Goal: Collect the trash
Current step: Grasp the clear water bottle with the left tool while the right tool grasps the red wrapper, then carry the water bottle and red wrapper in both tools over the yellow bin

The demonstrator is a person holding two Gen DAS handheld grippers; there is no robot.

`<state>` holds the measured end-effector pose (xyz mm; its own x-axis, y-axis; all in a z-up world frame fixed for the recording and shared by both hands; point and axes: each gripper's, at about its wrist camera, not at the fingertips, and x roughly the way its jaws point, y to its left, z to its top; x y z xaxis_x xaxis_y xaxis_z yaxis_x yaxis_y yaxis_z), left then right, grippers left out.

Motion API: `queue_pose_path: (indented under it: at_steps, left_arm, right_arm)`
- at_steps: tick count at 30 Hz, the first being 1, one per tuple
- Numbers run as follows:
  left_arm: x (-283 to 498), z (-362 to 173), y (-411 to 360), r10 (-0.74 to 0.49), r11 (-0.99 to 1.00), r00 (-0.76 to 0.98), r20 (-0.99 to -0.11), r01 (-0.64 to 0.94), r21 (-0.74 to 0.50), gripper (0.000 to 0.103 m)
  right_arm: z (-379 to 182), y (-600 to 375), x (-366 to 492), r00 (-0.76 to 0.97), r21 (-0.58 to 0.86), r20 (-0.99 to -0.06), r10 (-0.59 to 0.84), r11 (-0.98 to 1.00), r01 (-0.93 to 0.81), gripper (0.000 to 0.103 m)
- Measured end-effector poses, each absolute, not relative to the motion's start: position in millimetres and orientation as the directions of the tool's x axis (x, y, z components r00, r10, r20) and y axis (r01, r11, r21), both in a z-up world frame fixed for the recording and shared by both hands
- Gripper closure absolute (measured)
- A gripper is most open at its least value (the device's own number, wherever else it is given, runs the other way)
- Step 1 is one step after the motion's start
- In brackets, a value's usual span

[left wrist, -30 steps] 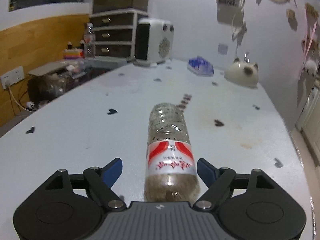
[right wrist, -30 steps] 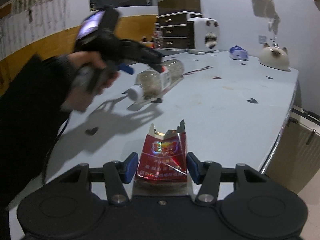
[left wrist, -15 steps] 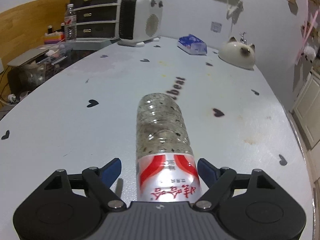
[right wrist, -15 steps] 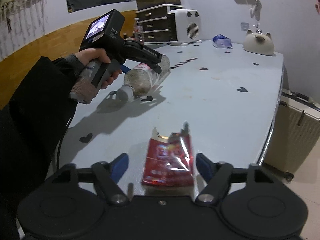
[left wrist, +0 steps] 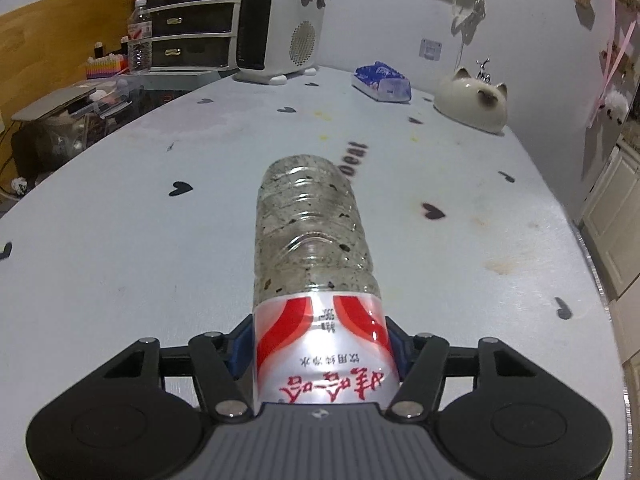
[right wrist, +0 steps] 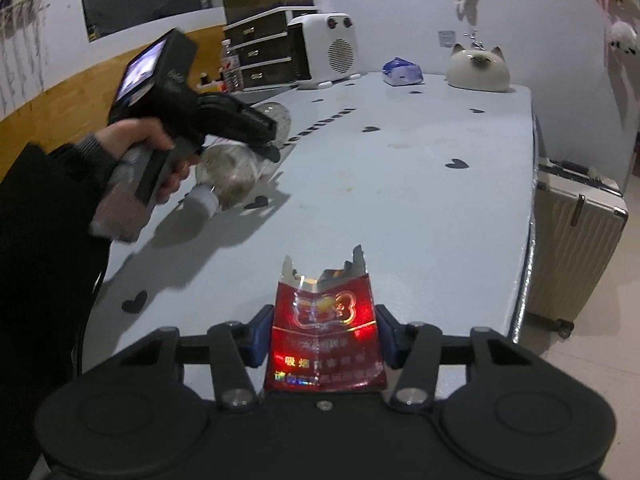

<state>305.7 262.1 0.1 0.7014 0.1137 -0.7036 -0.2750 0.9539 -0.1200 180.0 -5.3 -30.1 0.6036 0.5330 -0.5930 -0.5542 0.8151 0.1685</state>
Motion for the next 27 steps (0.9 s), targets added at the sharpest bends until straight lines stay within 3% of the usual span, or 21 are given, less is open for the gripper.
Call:
queue_pose_path:
  at_steps: [27]
  left_arm:
    - [100,49,149,0.002,0.98,0.865,-0.501,-0.1,-0.169,0.041]
  right_arm:
    - [10,-77,118,0.763,0.198,-0.422,0.489,0.871,-0.449,0.051]
